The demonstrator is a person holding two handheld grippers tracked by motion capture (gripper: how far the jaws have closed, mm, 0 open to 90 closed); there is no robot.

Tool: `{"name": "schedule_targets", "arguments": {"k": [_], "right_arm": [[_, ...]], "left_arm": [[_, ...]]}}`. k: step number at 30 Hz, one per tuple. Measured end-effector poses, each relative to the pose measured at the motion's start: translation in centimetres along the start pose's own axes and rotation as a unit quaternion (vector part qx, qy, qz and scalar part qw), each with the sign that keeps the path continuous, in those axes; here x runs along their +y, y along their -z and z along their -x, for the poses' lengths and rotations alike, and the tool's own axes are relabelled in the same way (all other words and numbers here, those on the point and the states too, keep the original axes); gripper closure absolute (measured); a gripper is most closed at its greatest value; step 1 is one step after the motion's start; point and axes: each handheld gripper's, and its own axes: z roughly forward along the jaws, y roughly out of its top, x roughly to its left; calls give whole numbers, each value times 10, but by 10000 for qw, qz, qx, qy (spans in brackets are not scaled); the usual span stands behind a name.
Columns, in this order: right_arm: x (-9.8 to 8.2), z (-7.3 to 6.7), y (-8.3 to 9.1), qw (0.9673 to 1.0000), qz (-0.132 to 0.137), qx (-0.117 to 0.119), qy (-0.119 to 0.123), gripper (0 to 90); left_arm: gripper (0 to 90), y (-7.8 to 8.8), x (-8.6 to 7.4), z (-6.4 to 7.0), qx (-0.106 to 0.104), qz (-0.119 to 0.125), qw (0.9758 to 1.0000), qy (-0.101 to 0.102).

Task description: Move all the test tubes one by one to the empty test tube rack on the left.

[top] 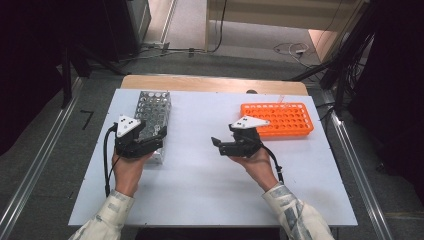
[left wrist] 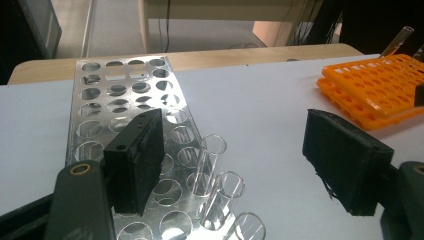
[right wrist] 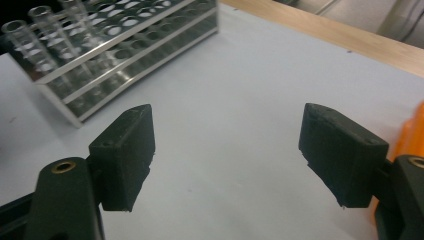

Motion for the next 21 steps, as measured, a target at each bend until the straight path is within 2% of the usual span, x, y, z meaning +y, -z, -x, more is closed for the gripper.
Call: {"name": "schedule_targets", "arguments": {"k": [4, 10, 14, 21], "right_arm": [[-2, 22, 6, 9993, 54, -276, -228, 214], [-8, 54, 14, 9966, 42, -656, -496, 215], [-11, 70, 19, 9941, 37, -924, -570, 219], [-17, 96, 32, 9874, 48, -1390, -750, 222]], "left_arm": [[194, -1, -1, 1, 23, -29, 10000, -13], [161, -2, -1, 0, 44, -21, 10000, 3], [157, -1, -1, 0, 36, 11, 10000, 3], [150, 0, -1, 0, 4, -10, 10000, -15]]}}
